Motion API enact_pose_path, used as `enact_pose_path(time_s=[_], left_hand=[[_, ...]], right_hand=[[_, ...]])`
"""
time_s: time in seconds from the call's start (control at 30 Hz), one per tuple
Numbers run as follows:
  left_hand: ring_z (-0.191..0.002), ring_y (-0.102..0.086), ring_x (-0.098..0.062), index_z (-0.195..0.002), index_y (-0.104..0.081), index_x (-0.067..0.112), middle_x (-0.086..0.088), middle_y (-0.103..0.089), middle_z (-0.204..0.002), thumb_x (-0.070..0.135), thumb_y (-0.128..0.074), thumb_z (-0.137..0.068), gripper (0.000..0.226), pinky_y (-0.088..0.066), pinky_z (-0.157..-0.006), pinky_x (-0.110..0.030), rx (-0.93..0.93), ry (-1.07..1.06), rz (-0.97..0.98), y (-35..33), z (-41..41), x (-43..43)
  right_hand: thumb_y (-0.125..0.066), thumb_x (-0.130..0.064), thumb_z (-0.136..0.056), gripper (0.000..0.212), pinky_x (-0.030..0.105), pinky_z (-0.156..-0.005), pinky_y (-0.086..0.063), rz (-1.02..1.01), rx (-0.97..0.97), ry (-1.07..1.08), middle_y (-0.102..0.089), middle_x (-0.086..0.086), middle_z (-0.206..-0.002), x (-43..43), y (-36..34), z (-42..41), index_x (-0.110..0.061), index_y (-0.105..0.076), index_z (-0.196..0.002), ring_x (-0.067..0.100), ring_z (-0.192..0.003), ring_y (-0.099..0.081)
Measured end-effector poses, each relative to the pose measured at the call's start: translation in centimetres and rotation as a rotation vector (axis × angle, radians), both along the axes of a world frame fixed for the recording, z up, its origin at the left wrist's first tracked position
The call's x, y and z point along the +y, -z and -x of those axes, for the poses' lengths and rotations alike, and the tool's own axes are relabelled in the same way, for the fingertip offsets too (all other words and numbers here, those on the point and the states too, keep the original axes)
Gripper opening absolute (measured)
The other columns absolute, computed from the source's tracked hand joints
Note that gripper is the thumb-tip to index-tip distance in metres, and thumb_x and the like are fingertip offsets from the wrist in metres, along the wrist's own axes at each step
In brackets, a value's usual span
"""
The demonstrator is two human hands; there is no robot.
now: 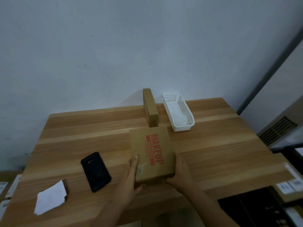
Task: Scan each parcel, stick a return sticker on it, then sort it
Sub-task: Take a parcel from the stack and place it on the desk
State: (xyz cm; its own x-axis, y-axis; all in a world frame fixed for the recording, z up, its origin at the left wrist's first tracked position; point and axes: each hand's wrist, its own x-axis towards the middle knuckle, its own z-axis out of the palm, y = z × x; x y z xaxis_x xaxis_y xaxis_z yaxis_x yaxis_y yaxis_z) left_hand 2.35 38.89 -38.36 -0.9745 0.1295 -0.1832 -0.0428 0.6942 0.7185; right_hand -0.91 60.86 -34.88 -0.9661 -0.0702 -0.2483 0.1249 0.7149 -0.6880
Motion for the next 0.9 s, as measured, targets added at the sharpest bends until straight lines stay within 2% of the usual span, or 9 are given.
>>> enact_pose_path(time_s=[0.1, 0.23, 0.3, 0.37, 0.47, 0.53, 0.63, 0.7, 0.9], left_hand=[[-0.147, -0.005, -0.01, -0.146, 0.023, 0.036, 0.01, 0.015, -0.158, 0.033, -0.068, -0.088, 0.107, -0.009, -0.108, -0.014, 0.018, -0.018, 0.005, -0.1, 0.0, 0.5], [-0.144, -0.017, -0.01, -0.147, 0.015, 0.035, 0.008, -0.005, -0.159, 0.029, -0.073, -0.084, 0.108, -0.021, -0.116, -0.022, -0.003, -0.041, -0.06, -0.3, -0.2, 0.6], [-0.137, -0.033, -0.009, -0.146, 0.01, 0.038, 0.006, -0.023, -0.154, 0.033, -0.075, -0.082, 0.107, -0.033, -0.112, -0.026, -0.069, -0.102, -0.098, -0.3, -0.4, 0.4], [-0.135, -0.038, -0.009, -0.148, 0.002, 0.039, 0.008, -0.028, -0.152, 0.046, -0.075, -0.078, 0.104, -0.037, -0.109, -0.026, -0.088, -0.129, -0.099, -0.4, -0.4, 0.1], [-0.14, -0.033, -0.013, -0.151, -0.01, 0.032, 0.011, 0.006, -0.158, 0.051, -0.072, -0.079, 0.097, -0.035, -0.109, -0.024, -0.107, -0.103, 0.014, -0.8, -0.5, -0.2], [-0.142, -0.03, -0.015, -0.153, -0.003, 0.031, 0.011, 0.016, -0.158, 0.048, -0.074, -0.078, 0.105, -0.034, -0.111, -0.029, -0.084, -0.144, 0.008, -1.3, -0.5, 0.0], [-0.146, -0.015, -0.009, -0.152, 0.005, 0.035, 0.015, 0.0, -0.159, 0.045, -0.079, -0.073, 0.117, -0.024, -0.118, -0.035, 0.104, -0.193, -0.077, -2.6, -0.6, 0.6], [-0.144, -0.006, -0.003, -0.15, 0.013, 0.039, 0.019, 0.004, -0.157, 0.038, -0.078, -0.077, 0.117, -0.019, -0.119, -0.034, 0.18, -0.198, -0.079, -3.9, -0.7, 1.1], [-0.143, -0.022, -0.01, -0.147, 0.004, 0.043, 0.028, 0.027, -0.15, 0.044, -0.064, -0.088, 0.09, -0.039, -0.109, -0.033, 0.192, -0.111, 0.069, -4.5, -0.7, 0.7]], right_hand=[[-0.087, -0.026, -0.063, 0.107, 0.029, -0.104, -0.037, -0.02, 0.019, 0.019, -0.036, 0.003, -0.143, 0.4, -0.2, 0.1, -0.013, -0.023, -0.148, 0.018, -0.132, -0.037], [-0.088, -0.03, -0.06, 0.096, 0.025, -0.096, -0.04, -0.035, 0.128, -0.034, -0.041, -0.004, -0.13, 0.7, -1.5, 0.4, -0.019, -0.035, -0.139, 0.015, -0.122, -0.041], [-0.085, -0.036, -0.061, 0.101, 0.03, -0.102, -0.037, -0.051, 0.203, -0.099, -0.034, -0.005, -0.138, 0.6, -2.6, 0.5, -0.029, -0.029, -0.144, 0.014, -0.125, -0.034], [-0.083, -0.042, -0.063, 0.101, 0.042, -0.111, -0.031, -0.073, 0.233, -0.195, -0.013, -0.009, -0.152, 0.5, -3.7, 0.7, -0.05, -0.021, -0.143, 0.019, -0.135, -0.02], [-0.081, -0.044, -0.067, 0.098, 0.053, -0.117, -0.017, -0.139, 0.182, -0.379, 0.028, -0.014, -0.154, 0.5, -4.4, 1.1, -0.067, -0.014, -0.135, 0.025, -0.144, 0.004], [-0.08, -0.037, -0.073, 0.093, 0.05, -0.117, -0.023, -0.096, 0.131, -0.415, 0.034, -0.016, -0.152, 0.5, -4.2, 1.4, -0.067, -0.017, -0.136, 0.027, -0.146, 0.003], [-0.073, -0.026, -0.083, 0.083, 0.039, -0.116, -0.03, -0.028, 0.089, -0.434, 0.025, -0.018, -0.154, 0.0, -3.4, 1.5, -0.062, -0.023, -0.138, 0.02, -0.147, -0.009], [-0.068, -0.024, -0.088, 0.076, 0.038, -0.116, -0.03, 0.001, 0.087, -0.443, 0.017, -0.016, -0.157, -0.4, -3.0, 1.5, -0.06, -0.025, -0.139, 0.018, -0.146, -0.013], [-0.071, -0.022, -0.085, 0.082, 0.039, -0.116, -0.031, 0.107, 0.117, -0.39, -0.001, -0.015, -0.159, -0.8, -2.5, 1.6, -0.052, -0.023, -0.144, 0.011, -0.145, -0.016]])
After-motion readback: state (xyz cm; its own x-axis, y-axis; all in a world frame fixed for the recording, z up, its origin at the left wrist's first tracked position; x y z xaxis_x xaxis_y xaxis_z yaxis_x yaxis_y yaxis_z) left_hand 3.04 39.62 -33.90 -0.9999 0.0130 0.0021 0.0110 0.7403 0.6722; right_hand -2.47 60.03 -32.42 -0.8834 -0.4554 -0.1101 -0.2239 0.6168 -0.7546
